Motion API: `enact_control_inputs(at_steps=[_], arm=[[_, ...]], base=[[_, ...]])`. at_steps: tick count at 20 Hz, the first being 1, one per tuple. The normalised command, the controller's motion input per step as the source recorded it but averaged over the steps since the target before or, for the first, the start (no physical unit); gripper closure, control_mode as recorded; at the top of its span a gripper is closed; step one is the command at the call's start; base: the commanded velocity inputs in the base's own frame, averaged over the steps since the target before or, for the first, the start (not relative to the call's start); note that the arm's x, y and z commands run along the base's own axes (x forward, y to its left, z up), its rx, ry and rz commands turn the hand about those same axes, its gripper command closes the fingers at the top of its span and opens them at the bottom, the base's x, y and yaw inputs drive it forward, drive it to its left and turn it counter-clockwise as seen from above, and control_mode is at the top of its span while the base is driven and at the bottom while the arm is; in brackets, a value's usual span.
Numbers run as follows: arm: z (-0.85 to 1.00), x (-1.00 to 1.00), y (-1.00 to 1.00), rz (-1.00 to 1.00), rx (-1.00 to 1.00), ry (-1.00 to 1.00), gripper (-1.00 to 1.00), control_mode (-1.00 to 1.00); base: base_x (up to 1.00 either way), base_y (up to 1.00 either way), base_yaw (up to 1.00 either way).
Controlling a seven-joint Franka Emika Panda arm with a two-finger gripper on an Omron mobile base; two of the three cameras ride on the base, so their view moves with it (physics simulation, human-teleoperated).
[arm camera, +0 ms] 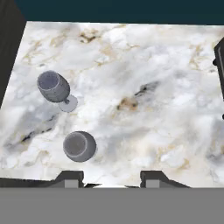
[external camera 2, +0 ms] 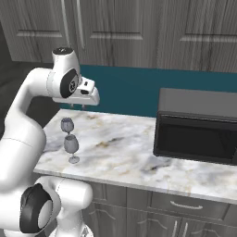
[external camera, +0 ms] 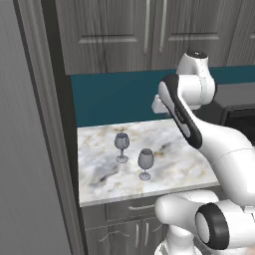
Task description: Retrieve the wine glasses from the counter and place one next to each plate.
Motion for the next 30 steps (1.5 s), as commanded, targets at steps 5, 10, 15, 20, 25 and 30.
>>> enact_control_inputs(at_steps=[5,10,15,20,25,30], arm=[[0.00,-0.14,0.00,0.00,0.03,0.00,-1.00,-1.00],[0.00,-0.43,-0.02,-0.03,0.10,-0.02,-1.00,-1.00],[0.00,-0.73,-0.11,-0.30,0.25,-0.04,-1.00,-1.00],[0.00,-0.67,0.00,-0.34,0.31,0.00,-1.00,-1.00],[0.00,-0.37,0.00,-0.17,0.36,0.12,-1.00,-1.00],[0.00,-0.11,0.00,-0.06,0.33,0.28,-1.00,-1.00]], base=[[0.00,0.00,0.00],[0.00,0.00,0.00],[0.00,0.00,0.00],[0.00,0.00,0.00],[0.00,0.00,0.00],[0.00,0.00,0.00]])
